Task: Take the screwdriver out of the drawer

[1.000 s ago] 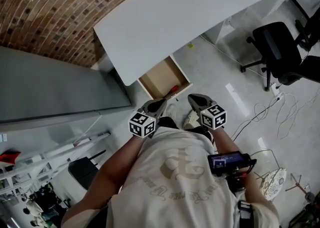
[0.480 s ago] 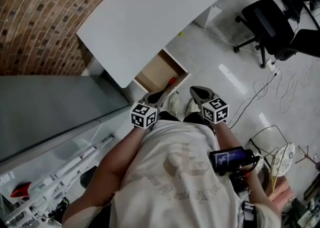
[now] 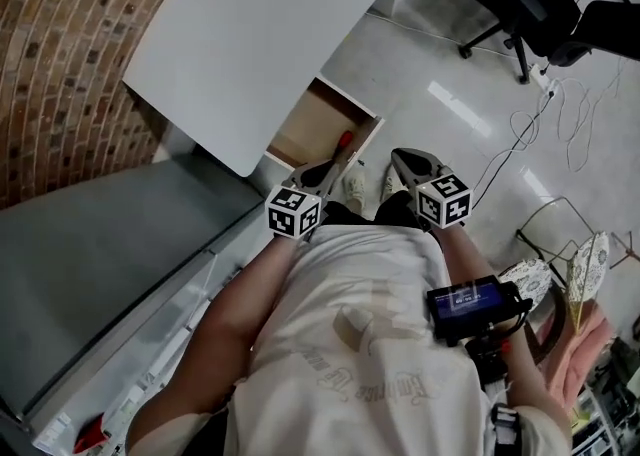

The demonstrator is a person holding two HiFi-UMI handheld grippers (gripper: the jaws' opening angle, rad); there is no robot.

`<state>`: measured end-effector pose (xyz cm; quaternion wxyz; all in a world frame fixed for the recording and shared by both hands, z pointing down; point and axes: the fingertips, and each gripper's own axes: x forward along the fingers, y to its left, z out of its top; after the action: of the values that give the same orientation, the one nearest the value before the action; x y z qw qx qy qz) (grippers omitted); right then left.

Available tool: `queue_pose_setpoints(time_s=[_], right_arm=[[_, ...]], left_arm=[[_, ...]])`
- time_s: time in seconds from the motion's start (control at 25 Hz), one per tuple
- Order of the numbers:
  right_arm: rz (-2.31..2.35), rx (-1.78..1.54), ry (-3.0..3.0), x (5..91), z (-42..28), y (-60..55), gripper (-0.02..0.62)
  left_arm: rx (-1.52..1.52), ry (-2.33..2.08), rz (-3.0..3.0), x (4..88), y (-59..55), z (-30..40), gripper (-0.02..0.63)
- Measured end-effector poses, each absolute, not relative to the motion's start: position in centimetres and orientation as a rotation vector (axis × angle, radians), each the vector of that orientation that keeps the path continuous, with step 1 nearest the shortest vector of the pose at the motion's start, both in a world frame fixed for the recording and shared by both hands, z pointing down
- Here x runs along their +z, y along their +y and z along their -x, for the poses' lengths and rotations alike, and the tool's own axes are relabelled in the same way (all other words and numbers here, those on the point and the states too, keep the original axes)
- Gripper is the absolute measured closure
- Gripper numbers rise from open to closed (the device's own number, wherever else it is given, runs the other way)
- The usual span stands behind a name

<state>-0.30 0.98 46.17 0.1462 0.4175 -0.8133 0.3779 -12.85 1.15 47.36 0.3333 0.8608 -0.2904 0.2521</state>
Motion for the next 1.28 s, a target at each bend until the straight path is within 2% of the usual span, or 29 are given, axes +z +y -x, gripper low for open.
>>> queue_pose_setpoints(time_s=[0.76, 1.28], right_arm=[[-1.309, 1.2, -2.316, 51.8, 2.4, 0.7, 0.572], [-1.35, 1.278, -2.267, 55.7, 0.3, 2.7, 0.572]], left_arm=[[0.862, -0.618, -2.184, 55.2, 0.6, 14.3, 0.588], [0.968, -0.569, -2.14, 60.1, 1.1, 12.9, 0.588]])
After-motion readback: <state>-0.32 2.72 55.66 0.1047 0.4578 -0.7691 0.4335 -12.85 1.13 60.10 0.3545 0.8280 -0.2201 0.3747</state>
